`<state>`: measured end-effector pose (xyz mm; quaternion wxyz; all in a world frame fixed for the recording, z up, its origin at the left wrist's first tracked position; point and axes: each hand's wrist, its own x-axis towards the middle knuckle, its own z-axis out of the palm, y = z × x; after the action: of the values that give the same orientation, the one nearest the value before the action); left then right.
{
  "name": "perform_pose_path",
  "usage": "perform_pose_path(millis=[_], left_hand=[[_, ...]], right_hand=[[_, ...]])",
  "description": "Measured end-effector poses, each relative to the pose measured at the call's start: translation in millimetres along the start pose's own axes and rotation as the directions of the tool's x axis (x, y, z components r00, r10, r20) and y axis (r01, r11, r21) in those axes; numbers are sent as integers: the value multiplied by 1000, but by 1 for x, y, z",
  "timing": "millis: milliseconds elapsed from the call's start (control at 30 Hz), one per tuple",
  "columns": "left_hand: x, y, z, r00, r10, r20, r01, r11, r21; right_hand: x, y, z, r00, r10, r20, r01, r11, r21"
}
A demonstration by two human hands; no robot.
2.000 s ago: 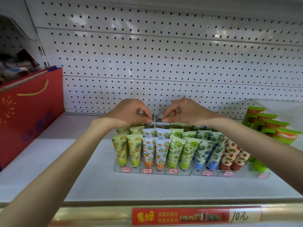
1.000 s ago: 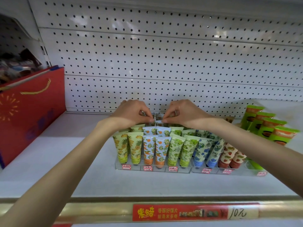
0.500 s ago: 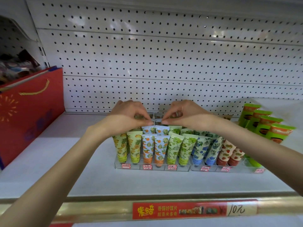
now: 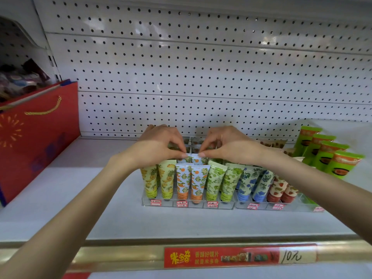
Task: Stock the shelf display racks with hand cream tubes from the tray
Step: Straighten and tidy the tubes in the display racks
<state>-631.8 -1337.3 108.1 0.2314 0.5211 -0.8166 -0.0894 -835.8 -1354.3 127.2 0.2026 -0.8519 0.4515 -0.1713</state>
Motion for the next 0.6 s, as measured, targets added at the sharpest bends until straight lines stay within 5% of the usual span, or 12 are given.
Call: perform_pose_path(millis=[267, 433, 600], left_hand=[[-3, 2, -2, 1000, -1, -16, 1, 1000, -29], [-18, 2, -3, 986, 57, -156, -66, 996, -52], [-29, 3, 1, 991, 76, -107, -89, 989, -120]], right_hand=[[-1, 0, 0, 1000, 2, 2, -3, 999, 35], [-15, -5, -6, 994, -71, -80, 81, 989, 127], [-28, -5, 1, 992, -119, -32, 121, 991, 55]])
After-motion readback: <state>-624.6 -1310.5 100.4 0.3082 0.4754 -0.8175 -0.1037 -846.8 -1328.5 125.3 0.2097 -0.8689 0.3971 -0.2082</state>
